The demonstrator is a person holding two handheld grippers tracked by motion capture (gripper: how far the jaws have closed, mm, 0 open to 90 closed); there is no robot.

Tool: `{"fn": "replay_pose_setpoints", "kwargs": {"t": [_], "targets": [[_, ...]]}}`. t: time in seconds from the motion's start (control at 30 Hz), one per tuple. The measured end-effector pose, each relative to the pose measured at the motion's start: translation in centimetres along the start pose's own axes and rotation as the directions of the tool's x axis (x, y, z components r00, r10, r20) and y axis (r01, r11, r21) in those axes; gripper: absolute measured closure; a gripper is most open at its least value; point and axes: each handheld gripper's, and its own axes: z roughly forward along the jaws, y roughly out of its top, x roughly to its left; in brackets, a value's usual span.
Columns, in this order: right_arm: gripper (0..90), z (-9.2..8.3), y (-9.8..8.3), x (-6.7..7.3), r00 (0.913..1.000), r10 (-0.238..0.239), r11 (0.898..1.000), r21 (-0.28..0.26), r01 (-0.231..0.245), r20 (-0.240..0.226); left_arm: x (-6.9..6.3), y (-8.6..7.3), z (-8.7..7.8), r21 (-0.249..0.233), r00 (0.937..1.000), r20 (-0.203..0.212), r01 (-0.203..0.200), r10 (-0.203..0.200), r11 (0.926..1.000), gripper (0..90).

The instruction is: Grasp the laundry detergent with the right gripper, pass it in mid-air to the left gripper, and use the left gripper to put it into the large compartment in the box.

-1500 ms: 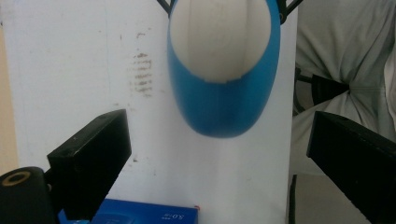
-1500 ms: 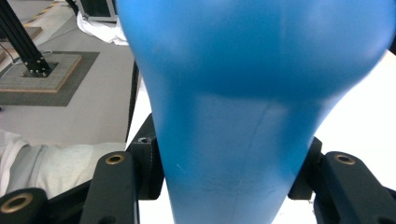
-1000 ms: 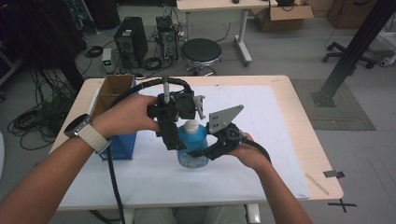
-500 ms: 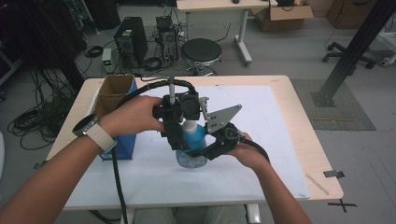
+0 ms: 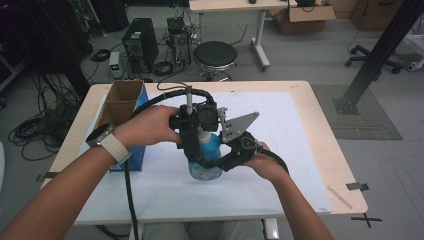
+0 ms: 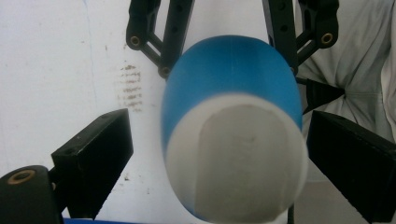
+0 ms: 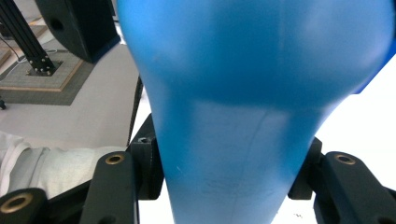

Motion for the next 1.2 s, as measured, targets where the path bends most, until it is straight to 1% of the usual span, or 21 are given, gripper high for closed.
{"fn": "replay_pose_setpoints", "kwargs": {"t": [0.23,0.47,0.63,0.77,1.0,1.2], "targets": [[44.8,-0.05,0.02,0.02,1.0,-0.001,1.0,-0.001,0.001,0.002,0.06,0.13,0.26,-0.002,1.0,0.002,0.0,0.0,1.0,11.5],[44.8,-0.06,-0.05,0.02,1.0,0.002,1.0,-0.001,-0.002,0.002,0.02,0.05,0.21,-0.008,1.0,0.005,-0.001,0.001,1.0,17.7],[44.8,-0.09,-0.04,0.0,1.0,0.003,1.0,-0.004,-0.003,0.002,0.02,0.07,0.21,-0.015,1.0,0.001,0.0,0.0,0.9999,18.0],[44.8,-0.06,-0.05,-0.01,1.0,0.004,1.0,-0.003,-0.004,0.001,0.05,0.09,0.21,-0.017,1.0,0.002,-0.004,0.004,0.9998,20.3],[44.8,-0.09,-0.08,-0.05,1.0,0.005,1.0,-0.004,-0.005,0.001,0.13,0.03,0.14,-0.028,1.0,0.003,0.003,-0.003,0.9996,24.7],[44.8,-0.06,-0.13,-0.03,1.0,0.006,1.0,-0.007,-0.006,0.0,0.13,0.01,0.26,-0.028,1.0,0.005,0.003,-0.003,0.9996,26.2]]}}
